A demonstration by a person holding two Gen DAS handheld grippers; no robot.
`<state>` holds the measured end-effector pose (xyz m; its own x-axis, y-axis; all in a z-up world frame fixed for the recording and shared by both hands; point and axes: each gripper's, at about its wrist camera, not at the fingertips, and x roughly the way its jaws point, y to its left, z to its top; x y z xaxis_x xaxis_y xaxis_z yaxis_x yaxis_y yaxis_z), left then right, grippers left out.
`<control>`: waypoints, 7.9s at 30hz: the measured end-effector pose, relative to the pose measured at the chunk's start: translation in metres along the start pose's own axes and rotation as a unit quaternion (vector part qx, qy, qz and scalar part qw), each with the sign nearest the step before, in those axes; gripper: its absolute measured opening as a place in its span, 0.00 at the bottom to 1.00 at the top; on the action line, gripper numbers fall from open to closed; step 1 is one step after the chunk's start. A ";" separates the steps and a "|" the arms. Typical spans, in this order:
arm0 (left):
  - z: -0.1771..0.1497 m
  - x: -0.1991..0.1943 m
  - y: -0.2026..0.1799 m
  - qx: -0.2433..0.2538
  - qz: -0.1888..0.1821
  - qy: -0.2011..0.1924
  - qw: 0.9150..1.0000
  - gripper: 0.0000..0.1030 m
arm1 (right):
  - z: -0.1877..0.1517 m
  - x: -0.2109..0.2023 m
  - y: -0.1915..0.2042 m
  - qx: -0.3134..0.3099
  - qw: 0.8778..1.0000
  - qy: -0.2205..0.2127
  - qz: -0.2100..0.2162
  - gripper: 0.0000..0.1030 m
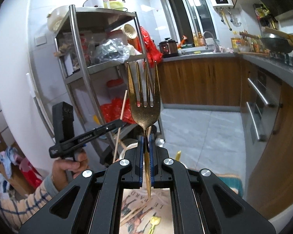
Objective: Organize utensils
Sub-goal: 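Put the chopstick in the tall holder with left tool while right tool puts gold fork in short holder, then open both tools and withdraw them from the holders, then grasp another chopstick with the left tool while the right tool grasps the silver fork, then lift the chopstick with the left tool while the right tool lifts the silver fork toward the holders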
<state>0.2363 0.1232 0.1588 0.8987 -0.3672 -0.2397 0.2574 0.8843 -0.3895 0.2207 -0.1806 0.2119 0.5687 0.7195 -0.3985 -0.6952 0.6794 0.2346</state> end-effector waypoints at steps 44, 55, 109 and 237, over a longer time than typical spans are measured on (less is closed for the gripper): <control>-0.036 0.027 -0.073 0.136 0.110 -0.069 0.982 0.04 | -0.043 0.096 -0.029 0.012 0.994 0.095 -0.058 0.06; -0.035 0.026 -0.071 0.131 0.108 -0.070 0.983 0.04 | -0.037 0.112 -0.040 0.022 0.992 0.107 -0.067 0.06; -0.046 -0.064 0.000 0.023 0.126 -0.054 0.990 0.39 | -0.133 0.023 -0.062 0.113 0.988 0.065 -0.089 0.24; -0.148 -0.076 -0.029 0.130 0.018 0.264 0.956 0.05 | -0.170 0.012 -0.029 0.097 0.973 0.209 -0.013 0.06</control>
<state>0.1082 0.0830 0.0569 0.6220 -0.3693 -0.6904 0.3716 0.9154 -0.1548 0.1734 -0.2160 0.0494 0.3279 0.6078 -0.7233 -0.5637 0.7402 0.3665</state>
